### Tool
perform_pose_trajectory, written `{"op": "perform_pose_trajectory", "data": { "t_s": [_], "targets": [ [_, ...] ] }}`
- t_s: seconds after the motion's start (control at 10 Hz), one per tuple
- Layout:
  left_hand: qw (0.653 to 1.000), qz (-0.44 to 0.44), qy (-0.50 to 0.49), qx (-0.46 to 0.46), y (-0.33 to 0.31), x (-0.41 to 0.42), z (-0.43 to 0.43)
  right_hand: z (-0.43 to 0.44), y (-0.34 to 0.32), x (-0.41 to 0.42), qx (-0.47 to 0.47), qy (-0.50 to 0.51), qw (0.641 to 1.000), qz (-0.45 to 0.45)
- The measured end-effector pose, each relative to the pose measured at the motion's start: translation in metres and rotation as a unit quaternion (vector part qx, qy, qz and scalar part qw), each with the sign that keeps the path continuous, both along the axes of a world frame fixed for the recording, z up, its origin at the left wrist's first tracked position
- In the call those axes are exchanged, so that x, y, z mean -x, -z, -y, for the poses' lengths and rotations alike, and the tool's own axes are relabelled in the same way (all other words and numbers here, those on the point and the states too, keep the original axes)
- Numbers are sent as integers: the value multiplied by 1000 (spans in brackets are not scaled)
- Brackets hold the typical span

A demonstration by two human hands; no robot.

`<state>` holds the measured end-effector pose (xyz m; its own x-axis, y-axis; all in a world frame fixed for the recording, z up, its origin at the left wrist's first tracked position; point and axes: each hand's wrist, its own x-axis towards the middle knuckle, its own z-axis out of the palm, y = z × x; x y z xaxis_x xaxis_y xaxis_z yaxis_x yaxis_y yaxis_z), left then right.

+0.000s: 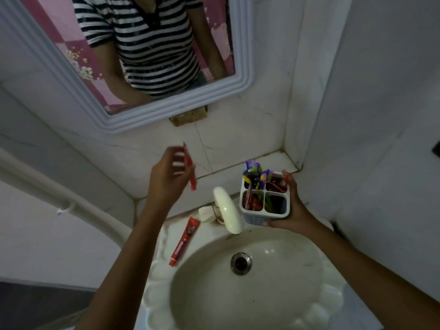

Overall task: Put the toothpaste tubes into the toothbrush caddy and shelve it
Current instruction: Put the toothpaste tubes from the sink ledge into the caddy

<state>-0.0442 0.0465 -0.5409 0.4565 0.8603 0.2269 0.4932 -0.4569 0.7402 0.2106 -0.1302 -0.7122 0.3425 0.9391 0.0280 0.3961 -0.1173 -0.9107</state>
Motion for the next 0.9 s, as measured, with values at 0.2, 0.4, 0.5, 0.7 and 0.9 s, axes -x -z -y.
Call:
{"op": "perform_pose_trajectory", "data": {
  "t_s": [0.2,0.4,0.5,0.7,0.9],
  "targets": [
    [965,33,246,88,-59,-88,49,1,-13,5,17,-4,998,-57],
    [937,-159,308,45,-14,-126,67,-5,-3,3,-4,-13,997,-70],
    [936,-167,304,55,-9,-122,65,-5,-2,1,-35,-28,998,-46],
    [990,-68,106,61,3,-52,10,-8,10,1,-70,-27,994,-77],
    [904,-416,-19,100,101,30,-7,-7,13,2,-109,-32,992,-51]
  ]
}}
